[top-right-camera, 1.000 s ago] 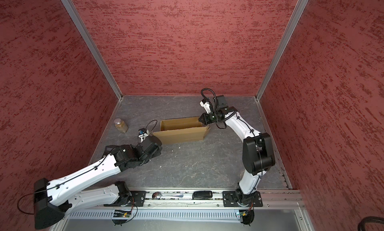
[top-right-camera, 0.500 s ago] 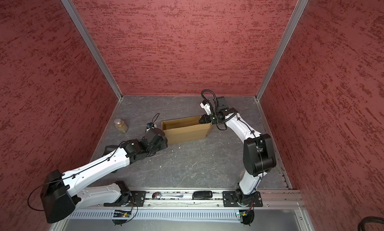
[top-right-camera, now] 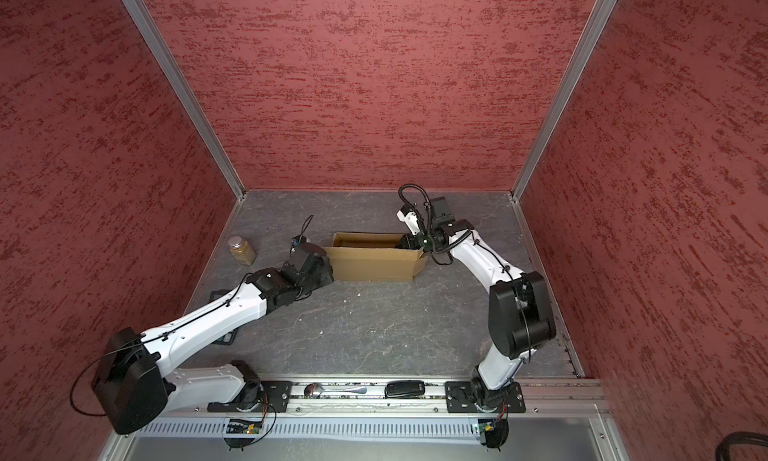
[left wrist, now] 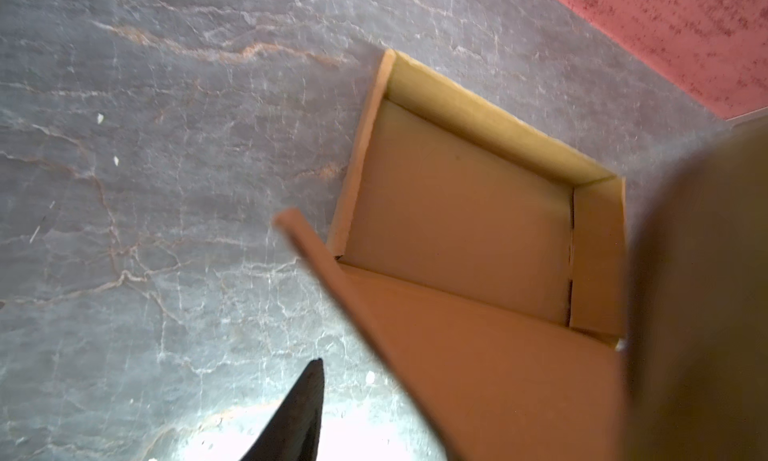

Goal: Fold the paper box

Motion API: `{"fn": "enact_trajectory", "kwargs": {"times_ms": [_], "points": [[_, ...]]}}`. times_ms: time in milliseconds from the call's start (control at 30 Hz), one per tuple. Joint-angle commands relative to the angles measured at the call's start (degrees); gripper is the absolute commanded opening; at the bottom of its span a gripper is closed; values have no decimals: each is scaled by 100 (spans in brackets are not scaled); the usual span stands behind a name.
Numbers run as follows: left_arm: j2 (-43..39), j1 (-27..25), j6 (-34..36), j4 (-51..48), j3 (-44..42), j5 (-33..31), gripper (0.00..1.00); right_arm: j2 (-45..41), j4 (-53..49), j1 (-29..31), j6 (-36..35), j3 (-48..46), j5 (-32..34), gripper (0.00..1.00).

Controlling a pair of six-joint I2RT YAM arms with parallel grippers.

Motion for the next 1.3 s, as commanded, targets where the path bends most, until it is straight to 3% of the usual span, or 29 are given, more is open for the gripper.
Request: {"fn": "enact_trajectory", "kwargs": {"times_ms": [0, 633, 967, 1267], "points": [[177, 145, 201, 376, 248, 72, 47, -193, 11, 157, 49, -55, -169, 16], [1664, 676, 613, 1023, 1365, 370, 47, -461, 749, 757, 674, -468, -60, 16], [2423, 899, 726, 1123, 2178, 797, 47, -874, 1530, 822, 1255, -939, 421, 16], [2613, 970, 742, 1094, 2358, 1068, 47, -1389, 1777, 820, 1511, -1356, 884, 26]]}}
